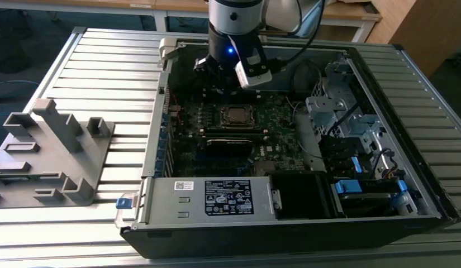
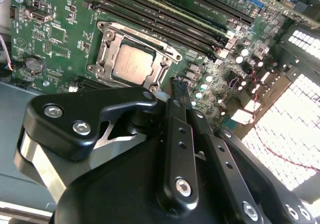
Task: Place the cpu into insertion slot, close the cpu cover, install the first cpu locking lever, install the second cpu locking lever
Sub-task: 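Install the second cpu locking lever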
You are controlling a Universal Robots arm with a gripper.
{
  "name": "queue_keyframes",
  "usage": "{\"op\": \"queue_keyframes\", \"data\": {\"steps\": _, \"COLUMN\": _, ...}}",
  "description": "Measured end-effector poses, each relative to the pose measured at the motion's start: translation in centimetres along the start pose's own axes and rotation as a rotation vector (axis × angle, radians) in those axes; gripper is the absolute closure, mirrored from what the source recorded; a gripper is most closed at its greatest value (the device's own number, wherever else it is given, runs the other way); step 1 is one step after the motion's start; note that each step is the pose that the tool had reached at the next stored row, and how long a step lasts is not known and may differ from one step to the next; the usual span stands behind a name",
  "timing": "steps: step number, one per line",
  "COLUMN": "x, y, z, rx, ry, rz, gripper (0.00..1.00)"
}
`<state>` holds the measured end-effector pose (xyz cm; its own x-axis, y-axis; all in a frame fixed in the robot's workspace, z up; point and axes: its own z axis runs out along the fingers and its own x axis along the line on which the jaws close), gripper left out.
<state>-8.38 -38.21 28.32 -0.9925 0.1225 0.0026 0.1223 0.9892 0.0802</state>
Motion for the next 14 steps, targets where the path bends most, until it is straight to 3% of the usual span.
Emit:
{"op": "queue_keyframes", "data": {"steps": 2, "x": -0.06, "y": -0.03, "z": 0.04, "rx": 0.0014, "ry": 0.0, "rz": 0.0, "gripper": 0.9}}
{"op": "queue_keyframes", "data": {"steps": 5, "x": -0.33, "y": -0.01, "z": 0.14, "rx": 0.0137, "ry": 0.0008, "rz": 0.0, "gripper": 0.9}}
{"op": "queue_keyframes", "data": {"steps": 6, "x": -0.44, "y": 0.0, "z": 0.19, "rx": 0.0195, "ry": 0.0014, "rz": 0.0, "gripper": 0.9}}
{"op": "queue_keyframes", "data": {"steps": 9, "x": -0.68, "y": 0.03, "z": 0.31, "rx": 0.0452, "ry": 0.003, "rz": 0.0, "gripper": 0.9}}
{"op": "queue_keyframes", "data": {"steps": 11, "x": -0.82, "y": 0.05, "z": 0.45, "rx": 0.0561, "ry": 0.0038, "rz": 0.0, "gripper": 0.9}}
{"op": "queue_keyframes", "data": {"steps": 14, "x": -0.92, "y": 0.13, "z": 0.55, "rx": 0.0576, "ry": 0.0042, "rz": -0.005, "gripper": 0.9}}
